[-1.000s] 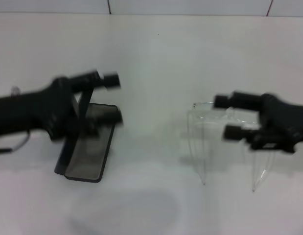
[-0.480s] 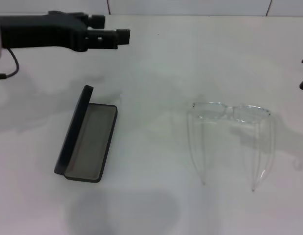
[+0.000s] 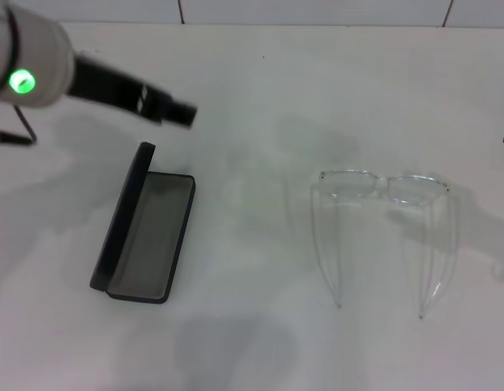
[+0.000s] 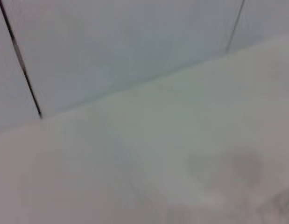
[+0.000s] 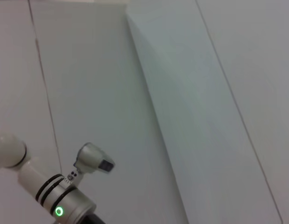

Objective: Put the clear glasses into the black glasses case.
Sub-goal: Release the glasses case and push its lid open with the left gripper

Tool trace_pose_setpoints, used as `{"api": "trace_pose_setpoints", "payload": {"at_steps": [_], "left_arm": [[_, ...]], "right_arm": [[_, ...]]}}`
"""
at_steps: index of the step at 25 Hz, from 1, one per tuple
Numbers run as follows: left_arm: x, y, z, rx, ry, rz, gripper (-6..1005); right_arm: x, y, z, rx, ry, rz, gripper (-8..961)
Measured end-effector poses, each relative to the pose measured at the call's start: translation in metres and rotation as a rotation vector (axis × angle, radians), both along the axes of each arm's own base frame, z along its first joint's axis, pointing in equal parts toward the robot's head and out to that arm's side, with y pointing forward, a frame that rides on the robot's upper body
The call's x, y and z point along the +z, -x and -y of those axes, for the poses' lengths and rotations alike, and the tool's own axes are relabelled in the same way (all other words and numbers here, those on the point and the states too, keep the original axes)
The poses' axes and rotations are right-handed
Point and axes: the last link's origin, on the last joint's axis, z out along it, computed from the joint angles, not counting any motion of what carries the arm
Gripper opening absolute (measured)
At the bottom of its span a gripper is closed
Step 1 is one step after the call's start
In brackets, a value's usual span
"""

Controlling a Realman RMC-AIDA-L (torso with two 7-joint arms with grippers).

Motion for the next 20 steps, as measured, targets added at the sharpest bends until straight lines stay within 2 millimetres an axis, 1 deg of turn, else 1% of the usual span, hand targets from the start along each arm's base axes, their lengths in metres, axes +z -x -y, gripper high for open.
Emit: {"api": "trace_pose_setpoints", "payload": {"at_steps": [2,4,9,13,20], "left_arm": [[-0.009,0.001,0.003,0.045,0.024,-0.046,821],[-0.018,0.006,0.004,0.075,0.047,-0.082,802],[-0.035,0.028,0.002,0.167,0.110,-0.119,770],[-0.034,0.042,-0.003,0.213,0.096,-0.164,772],[-0.035,0.049,-0.005,0.231,0.089,-0.204,771]], "right_arm": [[0.001,0.002,-0.002,0.013,-0.005,0.009,768],[0.002,0.004,-0.005,0.030,-0.013,0.012,768],[0.005,0.006,-0.007,0.045,-0.024,0.015,768],[0.004,0.008,-0.009,0.049,-0.025,0.015,767],[0.005,0.009,-0.009,0.052,-0.027,0.007,767]]}}
